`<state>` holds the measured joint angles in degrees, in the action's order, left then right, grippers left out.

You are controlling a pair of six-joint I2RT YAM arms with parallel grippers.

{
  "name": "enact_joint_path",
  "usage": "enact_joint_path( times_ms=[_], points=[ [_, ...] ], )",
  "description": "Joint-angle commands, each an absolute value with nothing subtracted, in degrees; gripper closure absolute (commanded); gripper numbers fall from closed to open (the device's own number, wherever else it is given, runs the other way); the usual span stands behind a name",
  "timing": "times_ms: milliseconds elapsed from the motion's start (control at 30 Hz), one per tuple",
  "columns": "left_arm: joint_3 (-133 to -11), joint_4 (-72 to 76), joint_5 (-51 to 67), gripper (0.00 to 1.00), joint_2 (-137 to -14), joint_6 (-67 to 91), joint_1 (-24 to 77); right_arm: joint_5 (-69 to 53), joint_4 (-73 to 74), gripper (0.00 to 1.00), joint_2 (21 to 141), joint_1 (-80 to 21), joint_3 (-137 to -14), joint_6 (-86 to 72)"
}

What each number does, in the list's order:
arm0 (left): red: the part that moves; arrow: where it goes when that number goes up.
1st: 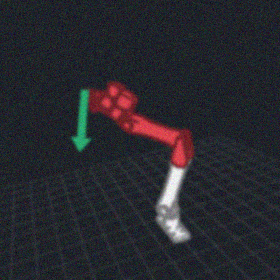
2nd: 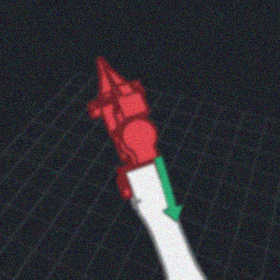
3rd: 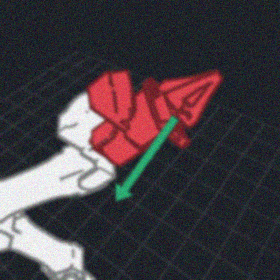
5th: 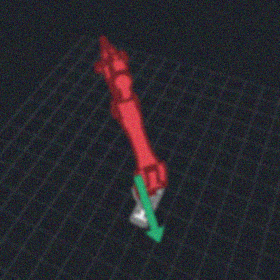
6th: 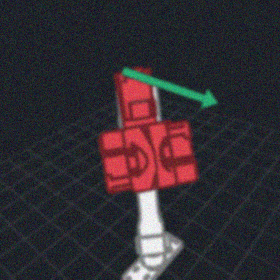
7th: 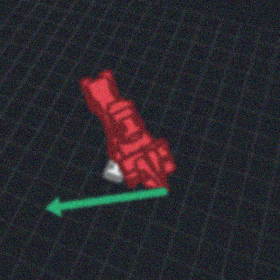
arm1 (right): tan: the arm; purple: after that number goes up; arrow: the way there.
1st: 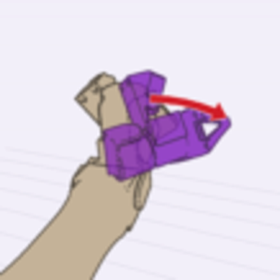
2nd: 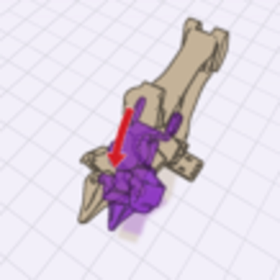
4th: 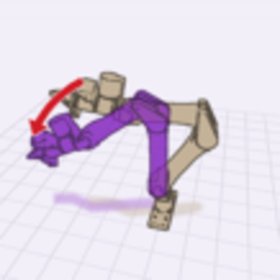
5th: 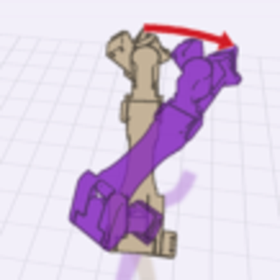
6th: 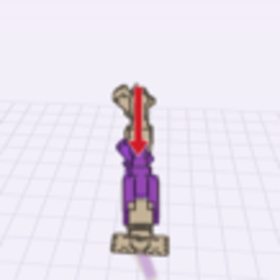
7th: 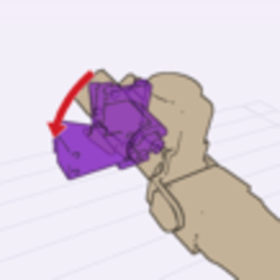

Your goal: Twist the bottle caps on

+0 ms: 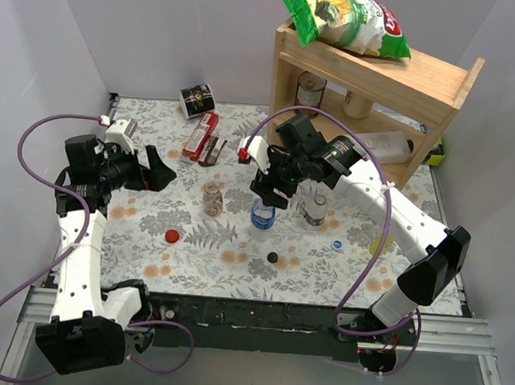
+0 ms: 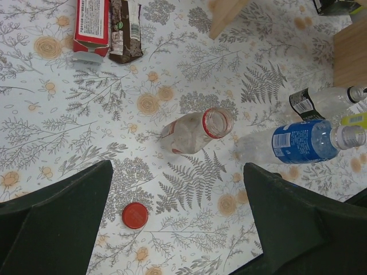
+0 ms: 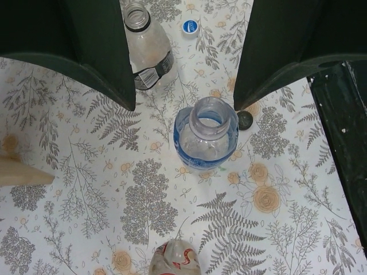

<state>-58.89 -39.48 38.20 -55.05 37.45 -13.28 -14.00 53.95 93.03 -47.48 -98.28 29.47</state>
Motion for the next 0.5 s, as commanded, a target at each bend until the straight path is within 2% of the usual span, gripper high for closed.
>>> enact_joint_path(
  times_ms=[0, 467],
  points=[
    [-61.43, -39.81, 42.27, 0.02, -55.63, 36.65, -14.06, -15.29, 54.49, 0.25, 90.26, -47.64, -97.12, 31.2],
    [-61.96, -39.11, 43.94, 0.02, -56.78, 37.09, -14.15, -17.14, 54.58, 0.31, 91.76, -48.6, -96.07, 32.43]
  ],
)
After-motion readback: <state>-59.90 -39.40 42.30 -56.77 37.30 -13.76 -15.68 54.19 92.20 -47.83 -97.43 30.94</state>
